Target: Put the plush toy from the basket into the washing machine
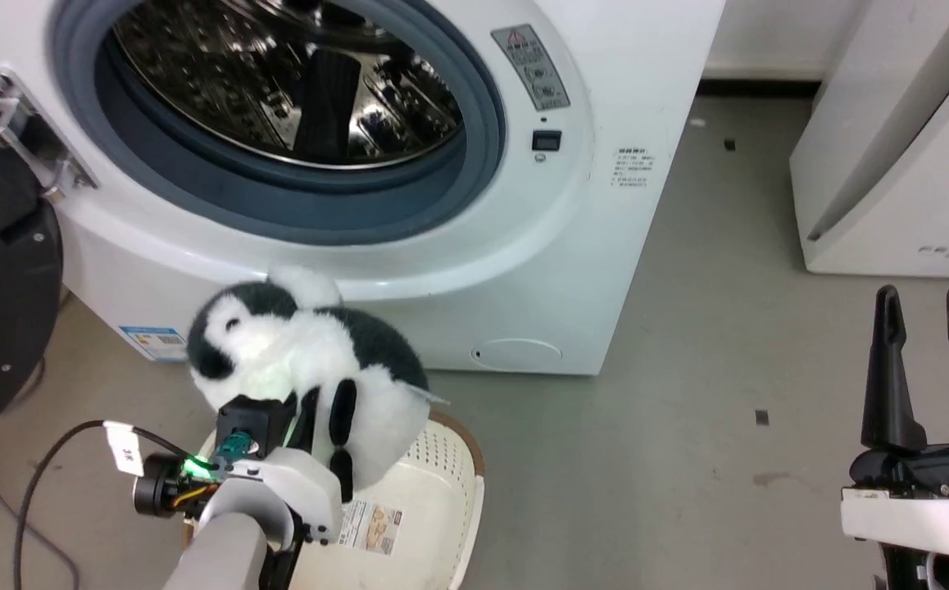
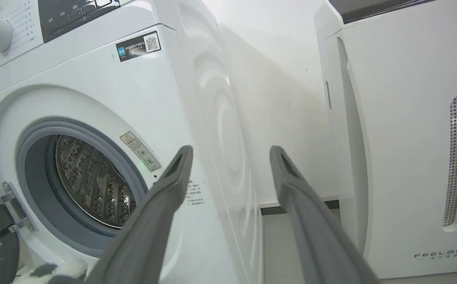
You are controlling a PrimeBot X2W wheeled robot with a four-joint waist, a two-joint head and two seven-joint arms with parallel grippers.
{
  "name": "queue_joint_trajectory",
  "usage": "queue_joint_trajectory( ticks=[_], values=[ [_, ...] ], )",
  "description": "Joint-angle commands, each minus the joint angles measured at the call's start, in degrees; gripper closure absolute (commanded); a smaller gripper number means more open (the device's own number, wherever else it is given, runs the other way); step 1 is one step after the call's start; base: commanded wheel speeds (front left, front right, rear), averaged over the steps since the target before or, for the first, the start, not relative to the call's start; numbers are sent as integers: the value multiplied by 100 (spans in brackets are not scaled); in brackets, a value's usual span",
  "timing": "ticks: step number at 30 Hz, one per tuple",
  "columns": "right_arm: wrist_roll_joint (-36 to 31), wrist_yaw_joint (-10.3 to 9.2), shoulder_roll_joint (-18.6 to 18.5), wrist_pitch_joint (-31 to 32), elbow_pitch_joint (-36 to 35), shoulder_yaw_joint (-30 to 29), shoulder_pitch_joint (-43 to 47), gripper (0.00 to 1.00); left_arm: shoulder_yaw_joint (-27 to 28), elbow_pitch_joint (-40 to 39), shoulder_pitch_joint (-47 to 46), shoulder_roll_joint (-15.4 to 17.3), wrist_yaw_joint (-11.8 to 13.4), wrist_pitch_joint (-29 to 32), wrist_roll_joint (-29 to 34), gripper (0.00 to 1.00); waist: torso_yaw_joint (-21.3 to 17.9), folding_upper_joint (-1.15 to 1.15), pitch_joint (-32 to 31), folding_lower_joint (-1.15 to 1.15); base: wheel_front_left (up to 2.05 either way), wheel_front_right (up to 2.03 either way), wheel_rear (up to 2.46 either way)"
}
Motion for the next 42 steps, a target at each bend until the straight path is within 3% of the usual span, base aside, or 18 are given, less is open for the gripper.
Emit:
queue_joint_trajectory(
  ticks=[1, 9, 22, 29, 42],
  values=[
    [35, 3, -6, -25, 6, -8, 68, 0, 44, -117, 45, 11, 39, -33, 27, 100, 7, 0, -46, 1, 0, 0, 0],
    [116, 3, -6, -25, -49, -3, 43, 0, 378, -552, -167, 57, 119, -33, 81, 100, -157, 0, 66, 1, 0, 0, 0],
    [163, 3, -6, -25, -163, -135, -317, 0, 868, -850, -1512, 301, 204, -33, 287, 100, -663, 0, 1026, 1, 0, 0, 0],
    [252, 3, -6, -25, -213, -113, -568, 0, 1030, -842, -2389, 677, 181, -33, 440, 100, -924, 0, 1548, 1, 0, 0, 0],
    [479, 3, -6, -25, -375, -146, -1141, 0, 1117, 137, -4722, 1544, 53, 87, 622, 100, -1459, 0, 3075, 1, 0, 0, 0]
  ],
)
